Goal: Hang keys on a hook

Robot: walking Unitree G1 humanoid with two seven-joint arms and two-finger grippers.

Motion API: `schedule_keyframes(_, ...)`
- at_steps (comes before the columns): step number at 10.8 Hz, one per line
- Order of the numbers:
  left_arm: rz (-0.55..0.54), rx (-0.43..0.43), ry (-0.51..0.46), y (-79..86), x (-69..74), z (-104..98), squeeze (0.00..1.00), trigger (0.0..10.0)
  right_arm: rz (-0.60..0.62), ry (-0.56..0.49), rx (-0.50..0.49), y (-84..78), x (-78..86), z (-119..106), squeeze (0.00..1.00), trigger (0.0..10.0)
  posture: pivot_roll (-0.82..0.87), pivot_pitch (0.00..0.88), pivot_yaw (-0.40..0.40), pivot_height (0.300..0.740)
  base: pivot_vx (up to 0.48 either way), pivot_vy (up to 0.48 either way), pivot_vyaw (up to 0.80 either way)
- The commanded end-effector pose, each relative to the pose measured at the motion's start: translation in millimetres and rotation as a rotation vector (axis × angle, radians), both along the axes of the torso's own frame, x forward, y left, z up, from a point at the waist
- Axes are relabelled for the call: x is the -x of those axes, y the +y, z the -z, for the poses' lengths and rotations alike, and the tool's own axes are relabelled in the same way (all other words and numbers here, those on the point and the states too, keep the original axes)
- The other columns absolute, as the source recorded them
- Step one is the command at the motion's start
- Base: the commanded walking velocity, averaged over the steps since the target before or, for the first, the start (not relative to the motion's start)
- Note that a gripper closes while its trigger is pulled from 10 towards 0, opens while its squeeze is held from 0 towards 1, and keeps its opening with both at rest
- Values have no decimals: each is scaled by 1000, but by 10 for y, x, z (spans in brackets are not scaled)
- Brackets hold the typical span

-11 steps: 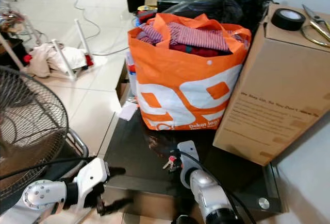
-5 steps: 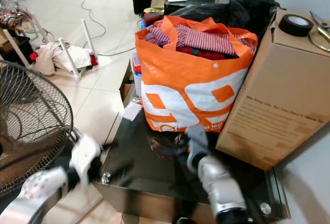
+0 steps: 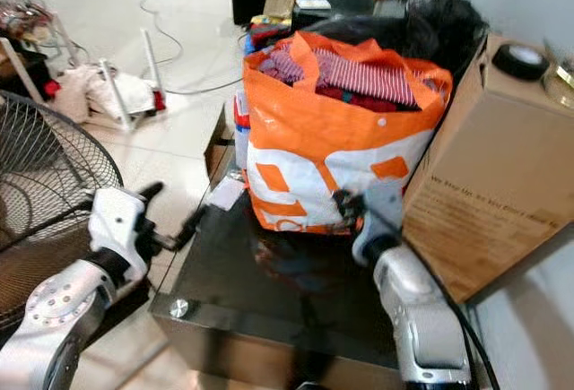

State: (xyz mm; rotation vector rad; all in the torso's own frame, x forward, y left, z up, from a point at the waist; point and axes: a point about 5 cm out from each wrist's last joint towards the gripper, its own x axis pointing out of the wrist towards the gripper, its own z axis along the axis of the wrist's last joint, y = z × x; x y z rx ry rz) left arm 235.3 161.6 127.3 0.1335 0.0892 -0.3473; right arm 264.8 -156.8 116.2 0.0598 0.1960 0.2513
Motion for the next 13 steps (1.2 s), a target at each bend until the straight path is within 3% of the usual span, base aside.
schedule_keyframes(1,-57,0,-7,31,-21,-19,0,10000,47,14,-1,-36,-40,-26,0,10000,65,0,-78,740,0,0,0)
schedule_keyframes(4,-106,10,0,-1,-42,36,0,10000,30,29,9,45,-143,-34,0,10000,89,0,-105,740,-175,0,0)
schedule_keyframes(10,-146,13,-2,-12,-62,96,0,10000,5,55,57,27,-256,-22,0,10000,98,0,-136,740,-277,0,0)
schedule_keyframes(12,-115,12,-3,-31,-107,97,0,10000,25,48,66,-2,-240,-22,0,10000,59,0,-93,740,-247,0,0)
schedule_keyframes(13,-75,11,0,-59,-168,93,0,10000,55,43,63,-31,-173,-21,0,10000,2,0,-33,740,-247,0,0)
